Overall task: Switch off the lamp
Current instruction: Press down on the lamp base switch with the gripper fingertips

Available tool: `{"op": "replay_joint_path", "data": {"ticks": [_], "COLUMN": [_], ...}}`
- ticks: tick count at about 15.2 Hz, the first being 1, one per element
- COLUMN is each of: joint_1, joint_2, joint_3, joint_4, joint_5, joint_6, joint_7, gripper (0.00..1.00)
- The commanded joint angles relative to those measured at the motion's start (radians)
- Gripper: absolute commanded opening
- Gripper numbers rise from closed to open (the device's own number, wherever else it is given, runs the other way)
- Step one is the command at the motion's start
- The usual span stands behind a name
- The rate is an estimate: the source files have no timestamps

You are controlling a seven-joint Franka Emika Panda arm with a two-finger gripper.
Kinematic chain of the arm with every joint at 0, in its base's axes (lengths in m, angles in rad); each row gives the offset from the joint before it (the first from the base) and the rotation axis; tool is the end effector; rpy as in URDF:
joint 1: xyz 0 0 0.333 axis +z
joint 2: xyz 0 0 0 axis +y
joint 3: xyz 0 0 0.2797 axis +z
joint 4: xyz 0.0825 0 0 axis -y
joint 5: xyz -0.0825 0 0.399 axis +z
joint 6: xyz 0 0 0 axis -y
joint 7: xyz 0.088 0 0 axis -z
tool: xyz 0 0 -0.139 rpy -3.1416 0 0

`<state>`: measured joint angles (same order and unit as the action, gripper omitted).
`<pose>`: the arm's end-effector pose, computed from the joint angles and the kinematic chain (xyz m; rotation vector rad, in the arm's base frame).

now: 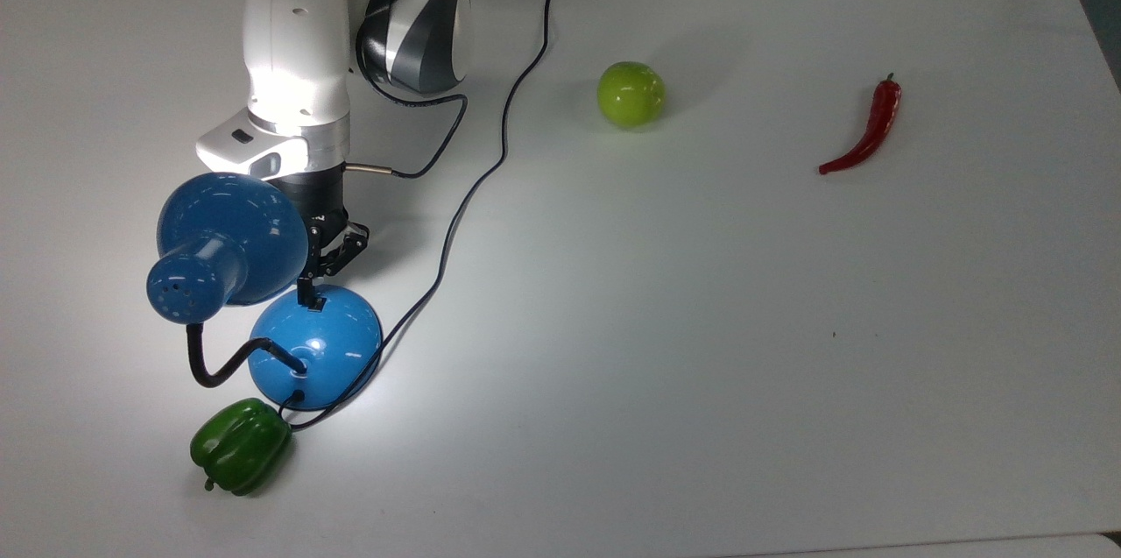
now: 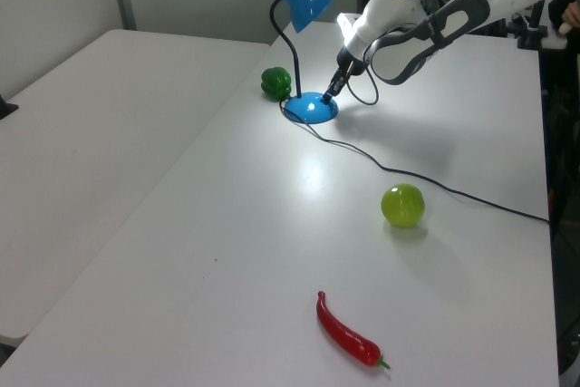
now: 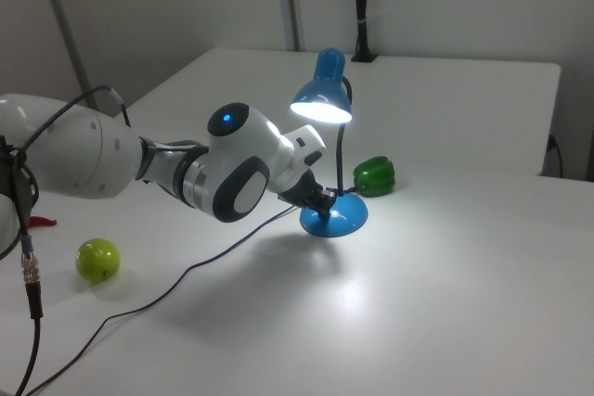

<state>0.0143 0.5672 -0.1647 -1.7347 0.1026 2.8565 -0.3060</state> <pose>0.7132 -0.1015 0.2527 2.8782 0.1676 0.8056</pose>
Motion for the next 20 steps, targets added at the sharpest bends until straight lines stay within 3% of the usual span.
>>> {"op": "replay_joint_path", "data": {"ticks": [1, 20], "joint_1": [0.009, 0.01], "joint_2": [-0.007, -0.007], "joint_3": [0.004, 0.008], "joint_4": [0.009, -0.039], "joint_5": [0.032, 0.017], "joint_6": [0.015, 0.015], "joint_7": [0.002, 0.001], "gripper": [0.0, 0.0]}}
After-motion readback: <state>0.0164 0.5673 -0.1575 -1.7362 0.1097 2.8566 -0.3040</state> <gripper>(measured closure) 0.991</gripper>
